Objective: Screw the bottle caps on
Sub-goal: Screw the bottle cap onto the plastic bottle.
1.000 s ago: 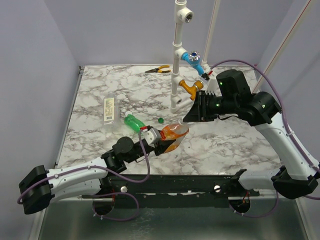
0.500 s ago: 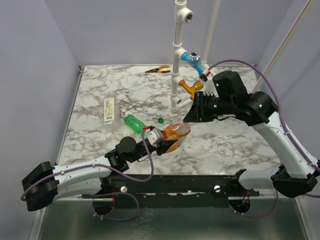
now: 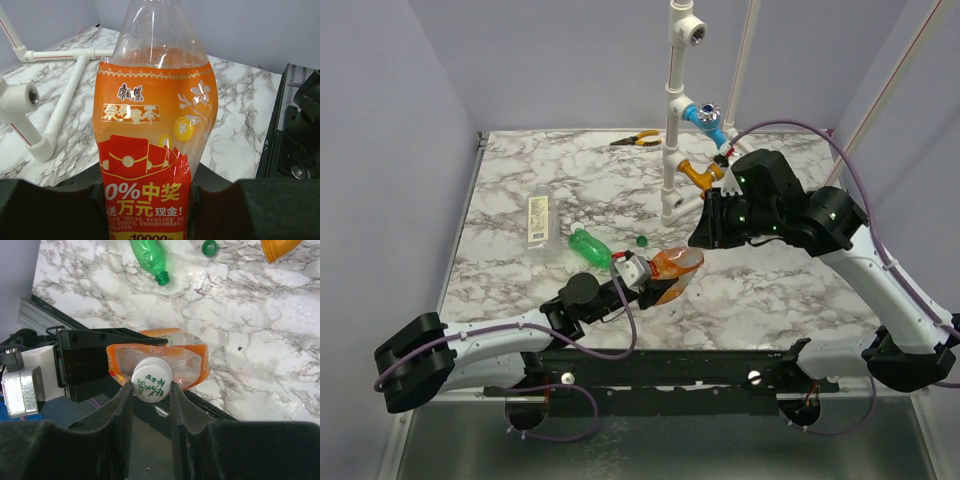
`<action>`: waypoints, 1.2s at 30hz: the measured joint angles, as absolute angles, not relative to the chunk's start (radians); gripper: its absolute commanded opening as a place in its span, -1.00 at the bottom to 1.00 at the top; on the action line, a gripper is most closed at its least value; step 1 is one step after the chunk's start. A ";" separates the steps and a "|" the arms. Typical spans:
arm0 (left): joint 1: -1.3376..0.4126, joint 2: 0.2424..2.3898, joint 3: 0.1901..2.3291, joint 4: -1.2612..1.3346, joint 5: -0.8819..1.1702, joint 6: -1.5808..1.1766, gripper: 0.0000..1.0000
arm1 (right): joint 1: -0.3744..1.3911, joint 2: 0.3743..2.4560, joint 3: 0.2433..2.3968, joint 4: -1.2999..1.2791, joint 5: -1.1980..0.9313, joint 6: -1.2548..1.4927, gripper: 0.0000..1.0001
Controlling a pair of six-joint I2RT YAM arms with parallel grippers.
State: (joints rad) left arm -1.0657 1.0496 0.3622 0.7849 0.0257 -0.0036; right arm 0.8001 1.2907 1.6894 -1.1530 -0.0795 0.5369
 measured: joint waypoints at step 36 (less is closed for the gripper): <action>-1.089 1.026 0.383 0.722 0.075 0.095 -1.00 | 0.839 1.372 1.854 -1.374 -0.081 0.525 -0.60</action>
State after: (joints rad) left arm -1.0889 1.0256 0.3832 0.7223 0.0750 0.0948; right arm 0.8387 1.3720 1.8542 -1.3735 -0.0811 0.5255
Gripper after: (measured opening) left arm 0.398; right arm 0.309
